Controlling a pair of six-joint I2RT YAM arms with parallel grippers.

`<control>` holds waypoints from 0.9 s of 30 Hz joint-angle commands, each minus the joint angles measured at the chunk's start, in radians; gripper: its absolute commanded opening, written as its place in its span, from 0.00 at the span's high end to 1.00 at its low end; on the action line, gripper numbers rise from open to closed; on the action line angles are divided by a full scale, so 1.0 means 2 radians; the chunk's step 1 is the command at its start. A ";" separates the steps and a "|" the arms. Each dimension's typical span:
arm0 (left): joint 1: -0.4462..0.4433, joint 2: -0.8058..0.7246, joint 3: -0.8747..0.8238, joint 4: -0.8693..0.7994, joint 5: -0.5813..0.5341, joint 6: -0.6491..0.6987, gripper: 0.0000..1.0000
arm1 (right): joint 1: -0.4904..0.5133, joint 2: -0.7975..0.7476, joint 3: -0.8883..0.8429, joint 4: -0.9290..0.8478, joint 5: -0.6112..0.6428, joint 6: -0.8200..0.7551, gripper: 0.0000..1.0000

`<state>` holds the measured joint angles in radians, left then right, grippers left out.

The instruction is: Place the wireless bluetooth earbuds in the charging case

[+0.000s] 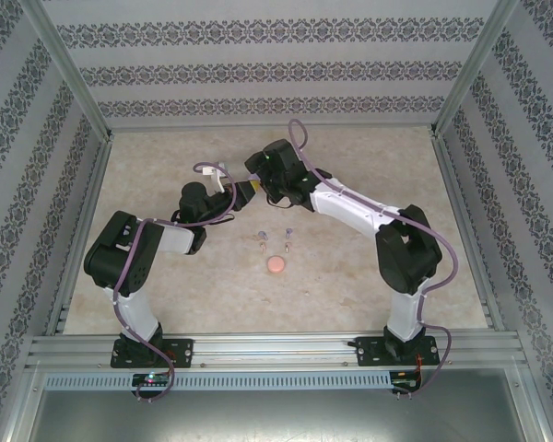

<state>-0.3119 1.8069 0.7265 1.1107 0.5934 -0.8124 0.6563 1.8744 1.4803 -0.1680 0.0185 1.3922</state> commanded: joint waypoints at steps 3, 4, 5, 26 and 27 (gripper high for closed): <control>0.004 -0.034 0.019 -0.034 0.034 0.026 1.00 | -0.029 -0.075 -0.068 0.061 0.013 -0.071 0.20; 0.004 -0.039 0.023 -0.044 0.041 0.031 1.00 | -0.036 -0.087 -0.085 0.070 0.003 -0.089 0.20; 0.004 -0.042 0.026 -0.054 0.049 0.037 1.00 | -0.042 -0.095 -0.097 0.075 -0.004 -0.103 0.20; 0.007 -0.066 0.126 -0.236 0.178 0.119 1.00 | -0.103 -0.184 -0.218 0.182 -0.267 -0.446 0.24; 0.006 -0.067 0.126 -0.238 0.178 0.119 1.00 | -0.102 -0.181 -0.216 0.183 -0.267 -0.446 0.24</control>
<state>-0.3111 1.7111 0.9436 0.6689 0.9112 -0.6067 0.4370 1.4887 1.0153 0.1699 -0.4767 0.5526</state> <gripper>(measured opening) 0.189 0.758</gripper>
